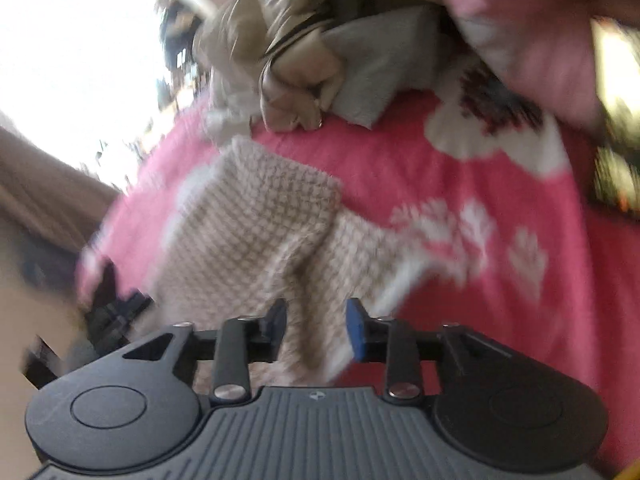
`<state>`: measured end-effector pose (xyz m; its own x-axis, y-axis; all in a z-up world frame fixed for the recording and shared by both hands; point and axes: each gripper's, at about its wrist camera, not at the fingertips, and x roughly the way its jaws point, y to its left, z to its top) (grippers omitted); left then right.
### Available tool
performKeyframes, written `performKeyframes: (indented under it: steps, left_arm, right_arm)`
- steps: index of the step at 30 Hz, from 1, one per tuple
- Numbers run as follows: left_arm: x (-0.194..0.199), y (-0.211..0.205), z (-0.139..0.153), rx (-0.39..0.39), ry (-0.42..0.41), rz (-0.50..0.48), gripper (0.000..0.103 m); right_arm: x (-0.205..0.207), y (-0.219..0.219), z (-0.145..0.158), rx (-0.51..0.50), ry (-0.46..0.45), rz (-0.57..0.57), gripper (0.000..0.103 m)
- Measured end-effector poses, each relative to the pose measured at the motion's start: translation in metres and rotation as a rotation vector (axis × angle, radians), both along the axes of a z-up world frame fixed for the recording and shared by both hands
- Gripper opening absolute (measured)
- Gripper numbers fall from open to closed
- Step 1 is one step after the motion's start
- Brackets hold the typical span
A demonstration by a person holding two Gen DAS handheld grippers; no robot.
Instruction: Fold clothes
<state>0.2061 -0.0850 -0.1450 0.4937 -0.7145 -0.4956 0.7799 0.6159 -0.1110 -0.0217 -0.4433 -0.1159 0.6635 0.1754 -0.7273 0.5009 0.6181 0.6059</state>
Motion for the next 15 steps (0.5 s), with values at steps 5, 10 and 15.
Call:
performKeyframes:
  steps: [5, 10, 15]
  left_arm:
    - [-0.032, -0.016, 0.0, -0.007, 0.026, -0.14, 0.046]
    - [-0.055, -0.042, -0.029, 0.185, -0.046, -0.214, 0.046]
    - [-0.043, -0.049, -0.043, 0.213, 0.024, -0.211, 0.047]
  right_arm:
    - [-0.026, -0.019, -0.028, 0.19, -0.068, -0.199, 0.055]
    - [-0.021, -0.022, -0.042, 0.225, -0.045, -0.263, 0.063]
    - [-0.011, -0.026, -0.053, 0.239, -0.002, -0.306, 0.068]
